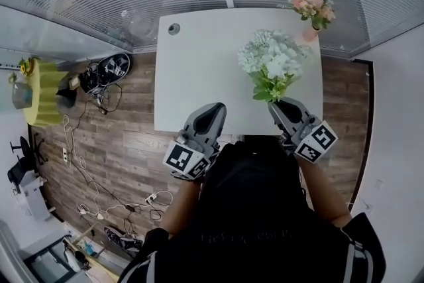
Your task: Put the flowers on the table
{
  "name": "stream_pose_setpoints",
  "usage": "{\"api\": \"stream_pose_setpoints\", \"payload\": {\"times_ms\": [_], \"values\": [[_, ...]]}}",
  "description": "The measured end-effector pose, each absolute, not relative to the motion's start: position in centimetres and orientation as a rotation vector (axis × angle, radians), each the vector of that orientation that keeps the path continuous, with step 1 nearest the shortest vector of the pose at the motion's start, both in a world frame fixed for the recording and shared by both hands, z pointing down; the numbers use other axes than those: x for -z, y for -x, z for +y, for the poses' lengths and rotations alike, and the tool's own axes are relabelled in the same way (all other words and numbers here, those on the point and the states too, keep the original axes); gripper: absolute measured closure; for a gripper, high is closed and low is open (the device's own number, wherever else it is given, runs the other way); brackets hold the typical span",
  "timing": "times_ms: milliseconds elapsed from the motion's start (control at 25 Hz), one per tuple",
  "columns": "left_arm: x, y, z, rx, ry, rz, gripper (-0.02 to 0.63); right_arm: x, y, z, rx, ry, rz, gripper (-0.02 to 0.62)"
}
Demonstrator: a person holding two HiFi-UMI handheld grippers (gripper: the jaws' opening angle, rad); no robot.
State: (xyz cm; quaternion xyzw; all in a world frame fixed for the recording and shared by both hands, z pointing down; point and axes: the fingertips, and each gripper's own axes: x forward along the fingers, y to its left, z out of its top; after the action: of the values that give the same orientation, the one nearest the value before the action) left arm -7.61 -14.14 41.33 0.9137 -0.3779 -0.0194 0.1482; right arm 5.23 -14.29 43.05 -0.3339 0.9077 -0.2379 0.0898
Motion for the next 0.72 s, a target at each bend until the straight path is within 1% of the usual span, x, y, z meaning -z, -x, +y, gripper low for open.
{"api": "stream_pose_setpoints", "payload": {"times_ms": [440,720], "values": [[-43.2,5.7,-13.6,0.04,-2.574,-1.138,0.58,-48.7,-6.6,-16.1,0.792,1.022,2.781,0.551],[-48.4,4.9,-14.1,-0.095,-2.562,-1.085,0.58,-53.3,-6.8,-17.7,0.875,1.154,2.802,0.551]]}}
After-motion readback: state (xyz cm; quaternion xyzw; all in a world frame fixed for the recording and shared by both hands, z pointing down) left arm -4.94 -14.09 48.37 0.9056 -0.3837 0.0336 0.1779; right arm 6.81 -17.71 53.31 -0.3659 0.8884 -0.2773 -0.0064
